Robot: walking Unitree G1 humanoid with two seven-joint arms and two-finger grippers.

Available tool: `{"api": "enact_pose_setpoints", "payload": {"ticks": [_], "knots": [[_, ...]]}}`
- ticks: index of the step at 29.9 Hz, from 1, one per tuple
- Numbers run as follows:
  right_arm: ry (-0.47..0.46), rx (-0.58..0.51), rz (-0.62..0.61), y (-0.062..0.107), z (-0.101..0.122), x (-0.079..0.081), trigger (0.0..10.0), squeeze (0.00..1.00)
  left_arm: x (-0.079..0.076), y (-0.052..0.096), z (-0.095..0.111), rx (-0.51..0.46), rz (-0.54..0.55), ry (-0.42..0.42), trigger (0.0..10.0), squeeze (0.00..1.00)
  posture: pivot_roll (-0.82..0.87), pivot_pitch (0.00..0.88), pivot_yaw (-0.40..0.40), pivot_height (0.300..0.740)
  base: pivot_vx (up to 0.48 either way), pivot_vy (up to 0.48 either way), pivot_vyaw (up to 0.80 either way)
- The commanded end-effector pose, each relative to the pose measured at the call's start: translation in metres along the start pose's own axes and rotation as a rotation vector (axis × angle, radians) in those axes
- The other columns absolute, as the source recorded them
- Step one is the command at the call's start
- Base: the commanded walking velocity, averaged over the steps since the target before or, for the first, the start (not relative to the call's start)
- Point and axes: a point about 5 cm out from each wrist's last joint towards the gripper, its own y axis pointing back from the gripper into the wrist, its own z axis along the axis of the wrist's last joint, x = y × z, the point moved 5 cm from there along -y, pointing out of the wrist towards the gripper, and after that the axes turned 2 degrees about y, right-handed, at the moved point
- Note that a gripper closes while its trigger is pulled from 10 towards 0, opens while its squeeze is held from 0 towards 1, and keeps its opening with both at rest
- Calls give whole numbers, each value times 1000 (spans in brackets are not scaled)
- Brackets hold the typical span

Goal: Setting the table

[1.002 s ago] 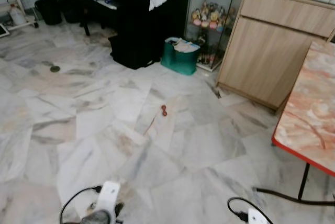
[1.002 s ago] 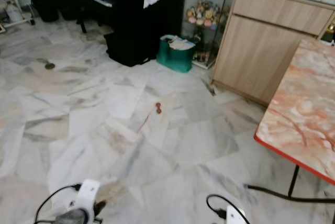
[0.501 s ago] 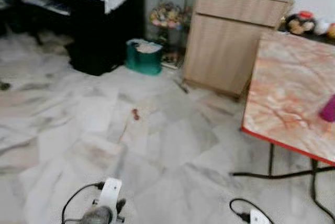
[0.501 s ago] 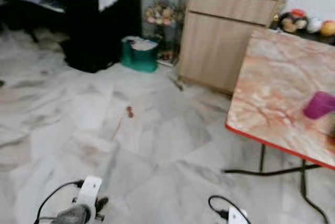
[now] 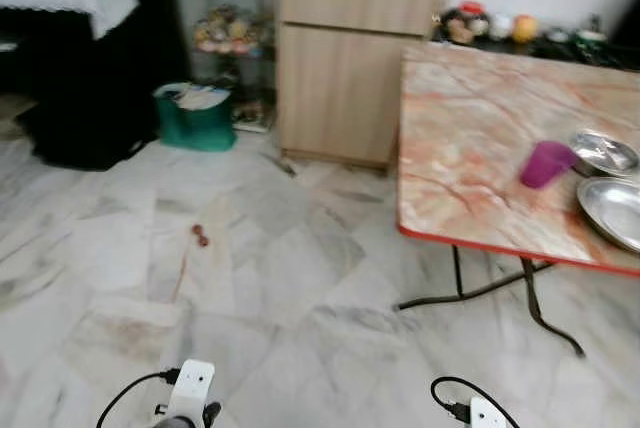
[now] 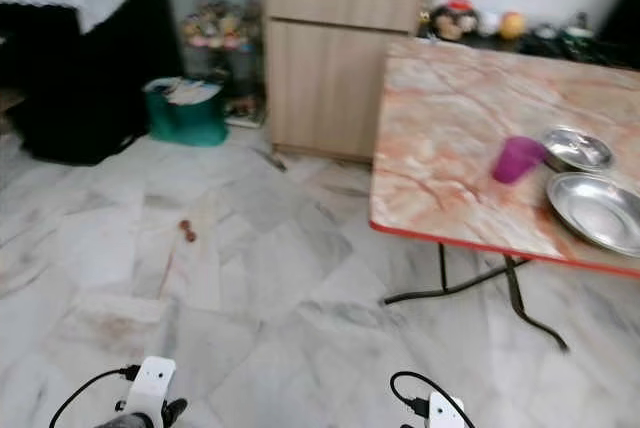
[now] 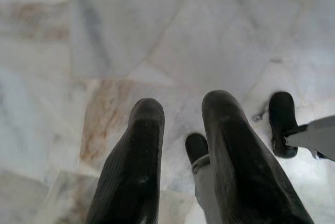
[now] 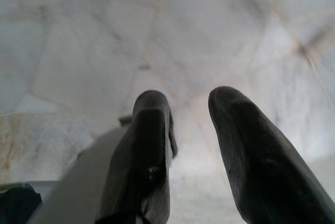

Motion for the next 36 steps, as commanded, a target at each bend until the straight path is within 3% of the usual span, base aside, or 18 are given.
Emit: {"api": "enact_pose_setpoints", "payload": {"ticks": [1, 11, 26, 31, 36], "knots": [[18, -10, 12, -2, 5, 9, 10000, 0, 1, 1, -5, 18, 4, 2, 10000, 0, 49, 0, -28, 740, 0, 0, -688], [28, -6, 13, -2, 5, 8, 10000, 0, 0, 0, -2, 5, 9, 20, 10000, 0, 43, 0, -22, 740, 0, 0, -674], [18, -23, -28, -3, 9, 8, 10000, 0, 5, -2, 10, -20, 23, 67, 10000, 0, 43, 0, -25, 740, 0, 0, 0], [64, -9, -26, -1, 1, 7, 10000, 0, 7, -1, 11, -23, 32, 58, 10000, 0, 47, 0, -26, 740, 0, -398, 0], [56, -20, -47, 0, 0, 0, 10000, 0, 7, -1, 11, -19, 37, 56, 10000, 0, 46, 0, -25, 740, 0, -480, 800]]}}
